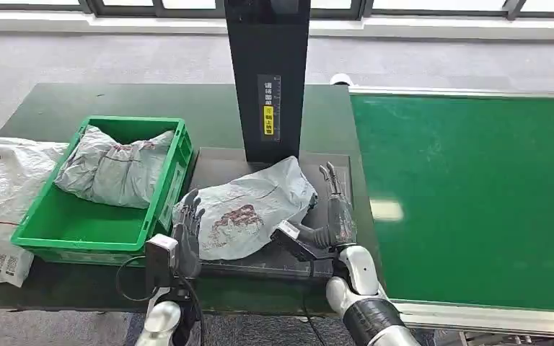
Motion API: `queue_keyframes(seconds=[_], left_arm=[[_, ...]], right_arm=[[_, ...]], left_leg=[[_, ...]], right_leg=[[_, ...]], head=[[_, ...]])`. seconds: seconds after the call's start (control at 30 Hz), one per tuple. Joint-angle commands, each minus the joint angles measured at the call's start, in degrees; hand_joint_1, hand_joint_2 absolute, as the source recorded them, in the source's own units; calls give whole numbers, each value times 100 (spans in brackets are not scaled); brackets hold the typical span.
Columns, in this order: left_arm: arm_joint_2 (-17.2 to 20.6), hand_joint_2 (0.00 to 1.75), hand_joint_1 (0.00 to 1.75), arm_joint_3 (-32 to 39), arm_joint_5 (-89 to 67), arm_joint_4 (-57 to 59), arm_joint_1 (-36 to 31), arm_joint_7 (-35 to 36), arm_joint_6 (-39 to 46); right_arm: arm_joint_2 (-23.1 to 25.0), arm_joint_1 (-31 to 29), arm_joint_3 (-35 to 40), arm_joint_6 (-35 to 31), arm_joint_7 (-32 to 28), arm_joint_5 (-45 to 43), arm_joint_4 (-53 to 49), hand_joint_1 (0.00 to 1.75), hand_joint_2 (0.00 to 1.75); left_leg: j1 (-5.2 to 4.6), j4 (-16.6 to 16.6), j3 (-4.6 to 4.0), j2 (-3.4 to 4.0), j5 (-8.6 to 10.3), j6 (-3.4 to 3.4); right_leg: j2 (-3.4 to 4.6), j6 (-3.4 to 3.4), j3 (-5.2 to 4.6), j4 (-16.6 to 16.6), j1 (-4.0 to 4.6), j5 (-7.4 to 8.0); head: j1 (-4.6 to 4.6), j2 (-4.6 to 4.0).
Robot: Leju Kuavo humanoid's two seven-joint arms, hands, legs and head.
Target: Moved the parcel from conveyor to table for the left to box.
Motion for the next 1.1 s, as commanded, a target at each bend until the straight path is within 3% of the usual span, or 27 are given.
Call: queue_keyframes(seconds=[0.03, 0.13, 0.23, 0.33, 0.37, 0.4, 0.53, 0.57, 0.6, 0.67, 0.87, 0.97, 1.1], left_arm=[[177, 0, 0, -411, -242, -338, 270, 163, 87], [281, 0, 0, -597, -518, -430, 336, 299, -40], [324, 0, 0, -750, -932, -142, 163, 305, 30], [377, 0, 0, -1048, -1749, 324, -276, 364, 171], [335, 0, 0, -1133, -2364, 492, -457, 527, 673], [382, 175, 0, -1491, -3689, 867, -860, 626, 1527], [82, 175, 0, -1505, -4752, 1954, -1776, 1049, 2160], [158, 175, 0, -1563, -5001, 2460, -2137, 1416, 2077], [111, 175, 0, -1451, -4851, 3400, -2745, 1238, 2276], [25, 175, 0, -1206, -4631, 4419, -3369, 866, 2347], [-88, 175, 0, -1542, -5202, 5145, -3862, 1441, 1912], [-142, 175, 0, -1746, -5524, 5332, -4066, 1754, 1659], [-196, 175, 0, -1914, -5789, 5462, -4211, 2112, 1122]], right_arm=[[-57, 936, -257, 158, 251, 488, -2026, 0, 0], [-287, 1815, 45, 776, 399, 458, -3973, 0, 0], [-508, 2408, 218, 1120, 450, 306, -5127, 0, 0], [-604, 2742, 411, 890, 229, 28, -5680, 0, 0], [-637, 2830, 484, 712, 66, -155, -5819, 0, 0], [-699, 2948, 695, 344, -593, -816, -6003, 0, 0], [-685, 3061, 971, 0, -1208, -1058, -6263, 0, 0], [-945, 2963, 1588, 710, -1928, -1778, -6639, 0, 0], [-1062, 3085, 1566, 910, -2540, -2714, -6825, 0, 175], [-1078, 3118, 1663, 1205, -2540, -2681, -7107, 0, 175], [-911, 2986, 1444, 1412, -2489, -2748, -6979, 0, 175], [-1012, 2389, 1525, 1412, -2540, -3250, -6547, 0, 175], [-879, 2028, 1453, 1499, -2540, -3390, -6065, 0, 175]], left_leg=[[0, -10, 7, -6, -1, 0], [3, -6, 2, -20, -5, 0], [-1, -8, 2, -39, -7, 2], [-4, -10, 0, -46, -6, 3], [1, -10, 0, -54, -7, 3], [-2, -3, -11, -49, -7, 4], [-3, 0, -21, -65, -1, 7], [-2, -1, -17, -59, -2, 7], [-3, -2, -10, -43, -6, 8], [-2, -2, -12, -49, 2, 9], [3, 2, -6, -21, 8, -2], [2, -9, 1, -13, 13, 2], [4, -4, -1, 11, 10, 3]], right_leg=[[-5, -4, 9, -9, 1, -3], [-20, -4, 9, -7, 4, -11], [-38, -5, 12, -6, 0, -20], [-45, -3, 14, -9, -3, -25], [-52, -3, 20, -13, 2, -26], [-47, -3, 1, -4, -1, -23], [-66, 0, -3, -4, -2, -21], [-60, 0, 0, -6, -1, -19], [-46, 1, 2, -7, -2, -17], [-54, -1, 8, -7, -1, -10], [-26, -5, 0, -4, 4, 8], [-15, -5, 6, -15, 3, 13], [10, -6, -1, -10, 4, 22]], head=[[0, 0], [0, 0], [-2, 0], [0, 0], [0, 0], [0, 0], [0, 0], [0, 0], [0, 0], [0, 0], [0, 0], [0, 0], [0, 0]])
